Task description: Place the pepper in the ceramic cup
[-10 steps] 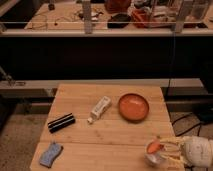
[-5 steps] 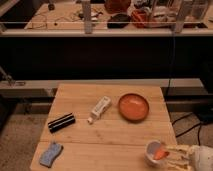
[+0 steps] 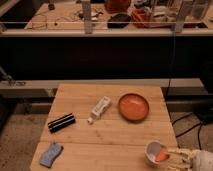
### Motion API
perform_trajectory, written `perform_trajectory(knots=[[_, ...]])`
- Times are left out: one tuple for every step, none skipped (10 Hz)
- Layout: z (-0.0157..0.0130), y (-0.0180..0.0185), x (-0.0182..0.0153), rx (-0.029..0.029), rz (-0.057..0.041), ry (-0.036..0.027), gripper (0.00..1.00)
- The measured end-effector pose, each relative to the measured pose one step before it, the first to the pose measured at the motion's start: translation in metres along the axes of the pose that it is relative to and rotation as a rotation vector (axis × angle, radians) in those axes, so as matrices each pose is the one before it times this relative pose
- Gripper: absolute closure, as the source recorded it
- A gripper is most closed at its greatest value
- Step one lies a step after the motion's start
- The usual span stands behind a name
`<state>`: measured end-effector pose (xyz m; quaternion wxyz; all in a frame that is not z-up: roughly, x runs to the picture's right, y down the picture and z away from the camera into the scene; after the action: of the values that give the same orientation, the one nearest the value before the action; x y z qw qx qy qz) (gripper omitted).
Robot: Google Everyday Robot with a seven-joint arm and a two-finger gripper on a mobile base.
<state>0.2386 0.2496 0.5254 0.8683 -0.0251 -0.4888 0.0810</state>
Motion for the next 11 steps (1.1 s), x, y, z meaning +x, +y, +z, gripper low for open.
perform_trajectory(knots=[[0.00569,-0.00054,0.00492,0.00130,0.01462,-0.01198,1.00],[0.00463,-0.00113,0.00462,0.00092,0.01284,-0.00620,1.00],[0.00250,-0.00089,0.00431,0.00337,0.01277,-0.00489,1.00],[0.00093,-0.00110,0.00479,0.00780,0.01528,-0.00431,1.00],[0.00022,0.00007,0.00203,0.00361,0.00850,-0.00351,1.00],[-0.00012,-0.00064,0.00111,0.00476,0.00580,-0.00318,1.00],[-0.00010,-0.00024,0.00131,0.00495,0.00741,-0.00508,1.00],[0.00030,-0.00041,0.00232,0.00374,0.00989,-0.00470,1.00],[0.00142,-0.00018,0.00439,0.00288,0.01329,-0.00442,1.00],[0.00135,-0.00094,0.00341,0.00152,0.00908,-0.00276,1.00],[0.00245,-0.00109,0.00562,0.00074,0.01630,-0.00644,1.00]])
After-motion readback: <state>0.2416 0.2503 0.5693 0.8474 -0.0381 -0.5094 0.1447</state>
